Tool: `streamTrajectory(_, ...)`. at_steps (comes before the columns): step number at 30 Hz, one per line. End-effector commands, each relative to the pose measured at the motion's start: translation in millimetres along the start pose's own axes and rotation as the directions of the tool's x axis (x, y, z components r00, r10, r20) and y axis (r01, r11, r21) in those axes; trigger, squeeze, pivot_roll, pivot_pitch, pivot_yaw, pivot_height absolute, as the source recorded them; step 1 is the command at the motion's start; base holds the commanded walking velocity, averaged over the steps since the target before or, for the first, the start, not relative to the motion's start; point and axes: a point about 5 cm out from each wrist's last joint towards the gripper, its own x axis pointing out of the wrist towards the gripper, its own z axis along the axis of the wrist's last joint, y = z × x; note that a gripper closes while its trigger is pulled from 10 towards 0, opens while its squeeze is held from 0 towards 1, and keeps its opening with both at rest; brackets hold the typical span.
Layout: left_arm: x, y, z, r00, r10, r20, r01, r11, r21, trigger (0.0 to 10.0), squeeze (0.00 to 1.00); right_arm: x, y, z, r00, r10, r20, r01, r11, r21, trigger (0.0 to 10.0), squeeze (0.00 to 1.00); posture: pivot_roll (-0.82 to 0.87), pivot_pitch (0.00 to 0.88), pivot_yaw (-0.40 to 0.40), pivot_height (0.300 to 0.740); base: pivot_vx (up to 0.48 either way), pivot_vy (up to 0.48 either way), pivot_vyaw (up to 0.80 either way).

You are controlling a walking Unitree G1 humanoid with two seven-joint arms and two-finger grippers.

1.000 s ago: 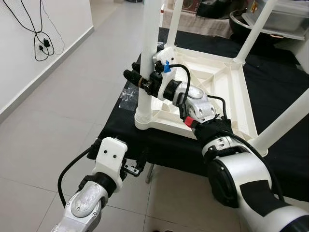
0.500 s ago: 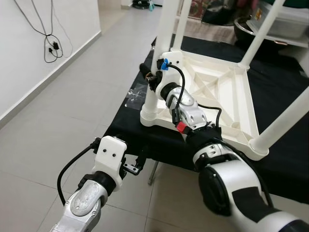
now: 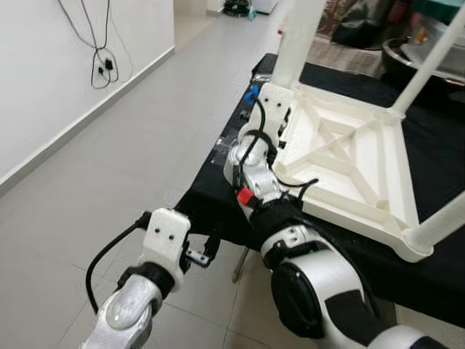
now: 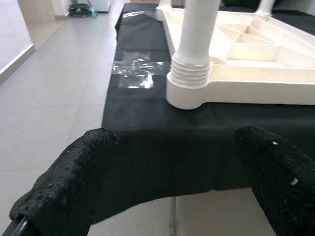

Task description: Building children table

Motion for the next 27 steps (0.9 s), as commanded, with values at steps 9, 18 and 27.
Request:
streamTrajectory(9,-3.3,-2.5,-3.1,1.0,0.003,-0.017,-0.003,1.0,-0.005,10.0,0.0,-10.8,-10.5,-28.0,0.935,-0.269,-0.231,0.275,0.961,-0.005,10.0,0.0,0.2,0.184,-0.15,0.74,0.0,0.0,0.0)
streamTrajectory(18,-3.4,-2.6,-3.7,1.0,0.002,-0.017,-0.003,1.0,-0.005,10.0,0.0,-9.4,-12.9,-30.2,0.94,-0.274,-0.204,0.271,0.962,-0.043,10.0,0.0,0.19,0.179,-0.149,0.74,0.0,0.0,0.0)
streamTrajectory(27,-0.7,-3.3,-3.3,1.0,-0.004,-0.012,0.004,1.0,-0.002,10.0,0.0,-7.3,-8.8,-24.0,0.962,-0.219,-0.162,0.219,0.976,-0.019,10.0,1.0,0.18,0.179,-0.144,0.74,0.0,0.0,0.0)
